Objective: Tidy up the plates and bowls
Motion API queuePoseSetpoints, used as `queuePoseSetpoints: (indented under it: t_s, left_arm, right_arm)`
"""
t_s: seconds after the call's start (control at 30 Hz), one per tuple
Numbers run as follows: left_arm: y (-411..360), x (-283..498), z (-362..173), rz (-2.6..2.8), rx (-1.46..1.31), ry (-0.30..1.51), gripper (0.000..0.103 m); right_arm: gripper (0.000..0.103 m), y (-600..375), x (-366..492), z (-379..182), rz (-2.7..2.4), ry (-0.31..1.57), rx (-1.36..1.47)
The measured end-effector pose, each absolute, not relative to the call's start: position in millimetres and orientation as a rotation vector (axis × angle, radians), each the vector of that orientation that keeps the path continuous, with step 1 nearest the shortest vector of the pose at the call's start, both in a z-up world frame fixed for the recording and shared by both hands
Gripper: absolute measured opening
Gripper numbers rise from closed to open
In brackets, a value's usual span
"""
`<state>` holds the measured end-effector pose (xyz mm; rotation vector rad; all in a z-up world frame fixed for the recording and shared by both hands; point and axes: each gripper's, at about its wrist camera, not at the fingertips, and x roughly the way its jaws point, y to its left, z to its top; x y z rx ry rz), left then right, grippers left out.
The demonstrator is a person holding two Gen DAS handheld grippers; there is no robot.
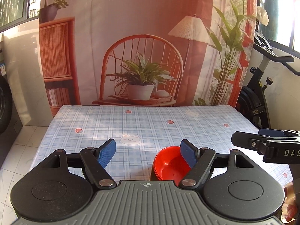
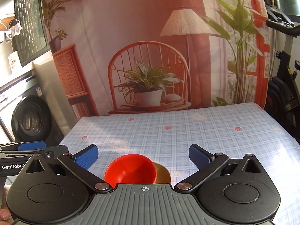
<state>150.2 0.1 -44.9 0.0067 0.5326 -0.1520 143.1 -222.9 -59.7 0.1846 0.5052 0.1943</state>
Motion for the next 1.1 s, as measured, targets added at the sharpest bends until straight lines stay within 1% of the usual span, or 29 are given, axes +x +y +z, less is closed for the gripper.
queuePoseSetpoints:
  t_s: [0.23, 0.57, 0.7, 0.87, 1.1]
  left_arm:
    - [-4, 104, -1, -0.076, 0.083, 0.399, 0.078]
    - [-3, 25, 61, -0.077, 0.086, 0.253, 0.079]
    - [-6, -3, 74, -0.070, 0.081, 0.210, 0.083]
    - [-11, -19, 78, -0.080, 0.083, 0.182, 0.083]
    - [-11, -15, 77, -0.081, 0.074, 0.178, 0.083]
  right_arm:
    - [0.103, -222, 103, -21, 0.192, 0.405, 0.176]
    - [0.103, -225, 30, 34, 0.154, 0.247, 0.136]
    - [0.103, -223, 10, 43, 0.103, 0.217, 0.092]
    - [0.103, -229, -1, 48, 0.113, 0.212, 0.109]
    - [0.103, -228, -1, 50, 0.103, 0.210, 0.103]
